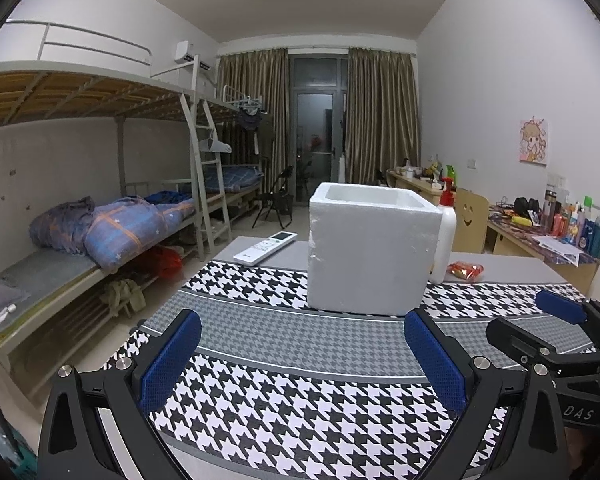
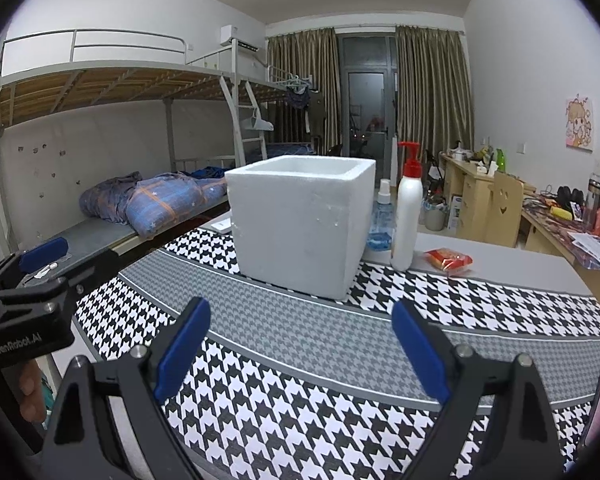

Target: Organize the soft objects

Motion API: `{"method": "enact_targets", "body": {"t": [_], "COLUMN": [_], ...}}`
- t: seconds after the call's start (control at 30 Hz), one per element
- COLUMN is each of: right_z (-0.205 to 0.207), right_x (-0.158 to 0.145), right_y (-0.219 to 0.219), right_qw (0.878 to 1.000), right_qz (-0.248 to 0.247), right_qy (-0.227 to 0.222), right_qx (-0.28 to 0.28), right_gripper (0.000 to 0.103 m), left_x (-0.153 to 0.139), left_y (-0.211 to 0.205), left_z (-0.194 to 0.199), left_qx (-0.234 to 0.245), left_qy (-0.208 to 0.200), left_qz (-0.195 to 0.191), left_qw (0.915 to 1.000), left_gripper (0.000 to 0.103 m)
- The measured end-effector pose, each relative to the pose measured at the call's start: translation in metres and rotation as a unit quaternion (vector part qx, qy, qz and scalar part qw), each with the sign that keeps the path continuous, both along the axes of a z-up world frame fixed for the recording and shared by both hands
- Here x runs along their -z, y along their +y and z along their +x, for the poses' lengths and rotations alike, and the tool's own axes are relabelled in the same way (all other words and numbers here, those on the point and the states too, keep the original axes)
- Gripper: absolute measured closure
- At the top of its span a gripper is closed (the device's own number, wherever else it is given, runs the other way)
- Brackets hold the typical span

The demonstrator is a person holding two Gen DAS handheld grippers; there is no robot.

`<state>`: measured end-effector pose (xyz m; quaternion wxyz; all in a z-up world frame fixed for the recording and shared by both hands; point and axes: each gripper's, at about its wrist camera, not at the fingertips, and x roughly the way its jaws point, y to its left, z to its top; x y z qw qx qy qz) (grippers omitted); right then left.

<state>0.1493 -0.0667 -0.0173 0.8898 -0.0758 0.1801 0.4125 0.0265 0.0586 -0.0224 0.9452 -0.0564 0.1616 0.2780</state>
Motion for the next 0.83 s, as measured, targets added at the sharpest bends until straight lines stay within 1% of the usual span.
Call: {"method": "enact_targets", "body": {"t": [0.83], "right_z": [0.0007], "right_x": [0.0015], "right_y": [-0.0044], "right_qw": [1.000], "right_qz": [0.001], "right_qy": [0.006], "right_qx": [0.009], "right_gripper": [0.009], "left_x": [0.0030], "left_y": [-0.0005], "left_z": [-0.0018], "left_qx": [0.010], "left_qy": [0.008], "left_qz": [-0.003], "left_qw": [0.9999], "left_gripper": [0.001]}}
